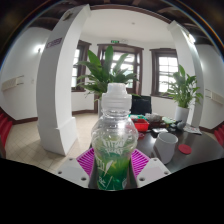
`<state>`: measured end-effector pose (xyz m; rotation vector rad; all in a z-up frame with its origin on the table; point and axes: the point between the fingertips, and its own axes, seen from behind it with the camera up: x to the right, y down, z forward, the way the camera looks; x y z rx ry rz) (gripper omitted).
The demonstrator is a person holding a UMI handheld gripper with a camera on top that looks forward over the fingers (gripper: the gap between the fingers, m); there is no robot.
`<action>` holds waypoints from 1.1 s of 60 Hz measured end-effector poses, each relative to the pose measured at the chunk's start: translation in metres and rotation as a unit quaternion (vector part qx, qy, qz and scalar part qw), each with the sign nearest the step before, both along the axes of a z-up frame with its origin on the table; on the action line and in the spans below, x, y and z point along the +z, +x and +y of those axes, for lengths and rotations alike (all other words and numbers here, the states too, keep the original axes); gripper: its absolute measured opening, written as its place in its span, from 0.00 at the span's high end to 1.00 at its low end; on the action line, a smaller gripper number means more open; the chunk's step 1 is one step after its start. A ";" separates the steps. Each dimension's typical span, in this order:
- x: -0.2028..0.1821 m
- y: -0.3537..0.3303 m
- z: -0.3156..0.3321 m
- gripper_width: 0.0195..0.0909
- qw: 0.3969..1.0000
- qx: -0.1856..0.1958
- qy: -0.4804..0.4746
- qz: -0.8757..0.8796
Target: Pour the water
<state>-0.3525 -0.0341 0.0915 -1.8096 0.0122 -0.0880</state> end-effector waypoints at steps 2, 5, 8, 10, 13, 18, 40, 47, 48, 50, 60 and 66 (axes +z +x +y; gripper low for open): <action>0.000 -0.001 0.000 0.65 1.000 0.003 -0.002 -0.001; -0.001 -0.001 -0.001 0.71 1.000 0.009 -0.004 -0.005; -0.001 -0.002 0.000 0.77 1.000 0.010 -0.003 -0.001; -0.002 -0.001 0.000 0.77 1.000 0.006 -0.004 0.002; -0.001 0.003 0.000 0.77 1.000 0.004 -0.004 0.013; -0.001 0.001 0.002 0.77 1.000 0.007 0.000 0.017; 0.023 0.020 0.023 0.77 0.973 0.023 0.012 0.231; 0.041 0.028 0.044 0.77 0.920 0.024 0.024 0.390; 0.044 0.030 0.046 0.77 0.909 0.024 0.028 0.416; 0.051 0.034 0.050 0.77 0.886 0.024 0.035 0.462; 0.085 0.053 0.064 0.77 0.751 0.014 0.067 0.656; 0.090 0.066 0.073 0.77 0.679 0.001 0.079 0.730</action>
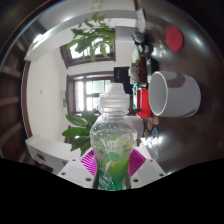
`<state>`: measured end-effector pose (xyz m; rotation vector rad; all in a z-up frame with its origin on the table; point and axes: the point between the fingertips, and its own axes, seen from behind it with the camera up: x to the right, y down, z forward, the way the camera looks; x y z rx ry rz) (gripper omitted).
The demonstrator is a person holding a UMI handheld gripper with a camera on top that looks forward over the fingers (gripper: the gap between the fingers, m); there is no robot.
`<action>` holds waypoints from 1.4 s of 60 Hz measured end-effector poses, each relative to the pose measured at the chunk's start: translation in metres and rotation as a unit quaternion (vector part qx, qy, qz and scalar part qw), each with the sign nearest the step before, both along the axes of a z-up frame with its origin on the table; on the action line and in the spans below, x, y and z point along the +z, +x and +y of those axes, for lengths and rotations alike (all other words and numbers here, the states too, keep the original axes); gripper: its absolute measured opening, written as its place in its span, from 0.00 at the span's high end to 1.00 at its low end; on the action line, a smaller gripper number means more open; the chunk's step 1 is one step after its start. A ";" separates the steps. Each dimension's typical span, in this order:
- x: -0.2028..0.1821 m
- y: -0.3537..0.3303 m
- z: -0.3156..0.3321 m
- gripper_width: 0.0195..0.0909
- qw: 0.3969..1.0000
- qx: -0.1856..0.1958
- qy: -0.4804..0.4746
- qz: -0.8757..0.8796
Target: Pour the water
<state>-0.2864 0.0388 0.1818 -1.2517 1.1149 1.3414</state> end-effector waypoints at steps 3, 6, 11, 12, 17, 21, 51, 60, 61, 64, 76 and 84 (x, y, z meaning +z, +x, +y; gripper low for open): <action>0.003 0.001 0.005 0.77 0.999 0.005 -0.005 0.047; 0.005 0.002 0.009 0.77 0.996 0.007 -0.004 0.087; 0.007 -0.002 0.015 0.77 0.987 0.022 -0.012 0.157; 0.007 -0.002 0.017 0.76 0.985 0.021 -0.012 0.170; 0.007 0.005 0.021 0.77 0.974 0.015 -0.011 0.227; 0.008 0.006 0.021 0.77 0.968 0.014 -0.009 0.249; 0.016 0.010 0.019 0.75 0.974 0.059 -0.042 -0.213; 0.073 0.059 0.019 0.75 0.898 0.009 0.004 -0.439; 0.075 0.067 0.019 0.75 0.885 0.003 0.000 -0.466; 0.071 0.106 0.023 0.74 0.837 -0.025 -0.011 -0.546; 0.068 0.215 0.016 0.72 0.673 -0.095 -0.121 -0.723; 0.041 0.270 0.016 0.73 0.650 -0.114 -0.162 -0.734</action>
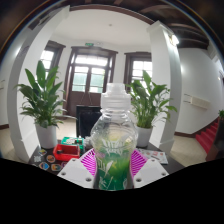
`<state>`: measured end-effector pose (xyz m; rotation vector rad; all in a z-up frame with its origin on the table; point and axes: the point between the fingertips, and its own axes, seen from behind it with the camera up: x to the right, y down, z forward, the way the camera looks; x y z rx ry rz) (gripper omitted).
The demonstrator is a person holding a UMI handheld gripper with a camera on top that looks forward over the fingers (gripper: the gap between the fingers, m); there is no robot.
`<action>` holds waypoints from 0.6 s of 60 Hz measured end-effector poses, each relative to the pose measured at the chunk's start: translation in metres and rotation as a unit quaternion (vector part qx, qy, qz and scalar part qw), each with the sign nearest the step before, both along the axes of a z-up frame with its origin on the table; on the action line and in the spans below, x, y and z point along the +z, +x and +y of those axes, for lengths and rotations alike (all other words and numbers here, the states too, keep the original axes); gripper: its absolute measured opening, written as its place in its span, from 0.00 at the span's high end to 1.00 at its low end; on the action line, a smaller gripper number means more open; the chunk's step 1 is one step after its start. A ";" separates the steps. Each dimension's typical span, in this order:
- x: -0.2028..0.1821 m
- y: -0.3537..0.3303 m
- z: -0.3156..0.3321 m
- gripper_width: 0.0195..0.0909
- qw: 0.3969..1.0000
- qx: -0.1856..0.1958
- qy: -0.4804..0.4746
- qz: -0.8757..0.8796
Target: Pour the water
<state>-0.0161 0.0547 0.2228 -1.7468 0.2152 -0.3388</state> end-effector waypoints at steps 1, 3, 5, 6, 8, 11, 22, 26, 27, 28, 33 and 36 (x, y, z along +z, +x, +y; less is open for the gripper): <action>-0.001 0.003 -0.002 0.73 1.000 -0.004 -0.002 0.002; -0.009 0.010 -0.004 0.73 1.000 -0.013 -0.006 0.007; -0.020 0.018 -0.006 0.73 1.000 -0.022 -0.014 0.014; -0.027 0.022 -0.007 0.73 0.999 -0.025 -0.017 0.016; -0.051 0.034 0.000 0.73 0.999 -0.031 -0.022 0.021; -0.069 0.042 -0.001 0.73 0.998 -0.041 -0.032 0.025; -0.127 0.045 0.006 0.73 0.998 -0.024 -0.043 0.038; -0.132 0.045 0.006 0.72 0.999 -0.023 -0.024 0.038; -0.134 0.045 0.004 0.72 0.999 -0.026 -0.026 0.040; -0.132 0.046 0.004 0.72 0.999 -0.026 -0.020 0.041; -0.132 0.045 0.003 0.72 0.998 -0.020 -0.021 0.050; -0.133 0.045 0.004 0.72 0.999 -0.017 -0.024 0.046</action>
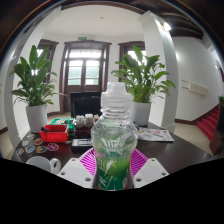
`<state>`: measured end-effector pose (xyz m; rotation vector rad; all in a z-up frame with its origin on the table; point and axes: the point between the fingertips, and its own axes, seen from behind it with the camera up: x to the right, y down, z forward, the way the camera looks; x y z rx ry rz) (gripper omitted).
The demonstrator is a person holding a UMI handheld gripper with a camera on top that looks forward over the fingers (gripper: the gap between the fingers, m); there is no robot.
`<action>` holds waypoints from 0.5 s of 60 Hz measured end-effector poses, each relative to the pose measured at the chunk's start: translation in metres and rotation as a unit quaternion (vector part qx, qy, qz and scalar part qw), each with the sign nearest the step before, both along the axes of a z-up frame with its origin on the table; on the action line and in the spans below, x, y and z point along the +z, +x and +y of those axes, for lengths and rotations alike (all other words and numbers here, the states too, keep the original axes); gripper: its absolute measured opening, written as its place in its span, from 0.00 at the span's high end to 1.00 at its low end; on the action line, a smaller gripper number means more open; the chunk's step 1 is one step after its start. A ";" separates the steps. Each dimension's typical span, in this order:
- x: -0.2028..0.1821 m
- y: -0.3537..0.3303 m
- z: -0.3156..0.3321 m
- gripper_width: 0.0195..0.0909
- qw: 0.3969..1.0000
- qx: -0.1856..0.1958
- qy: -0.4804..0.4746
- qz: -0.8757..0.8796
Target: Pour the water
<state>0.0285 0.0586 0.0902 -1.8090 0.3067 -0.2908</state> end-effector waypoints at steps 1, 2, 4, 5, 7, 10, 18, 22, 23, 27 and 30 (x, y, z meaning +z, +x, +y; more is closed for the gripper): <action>0.000 0.000 0.000 0.71 1.000 0.001 0.000 -0.001; 0.000 0.000 0.000 0.70 1.000 0.001 0.000 -0.002; 0.000 -0.001 -0.001 0.67 1.000 0.001 0.001 -0.003; 0.000 -0.001 -0.001 0.64 1.000 0.001 0.002 -0.004; 0.001 0.000 -0.001 0.60 1.000 0.001 0.004 -0.007; -0.001 0.001 -0.003 0.55 1.000 -0.003 0.002 -0.006; -0.016 0.008 -0.023 0.20 0.998 -0.009 -0.058 -0.029; -0.015 -0.001 -0.036 0.20 0.997 0.004 -0.065 -0.042; -0.014 -0.004 -0.040 0.20 0.997 0.008 -0.064 -0.042; -0.004 -0.014 -0.059 0.20 0.997 0.023 -0.061 -0.043; 0.005 -0.023 -0.074 0.20 0.997 0.038 -0.062 -0.042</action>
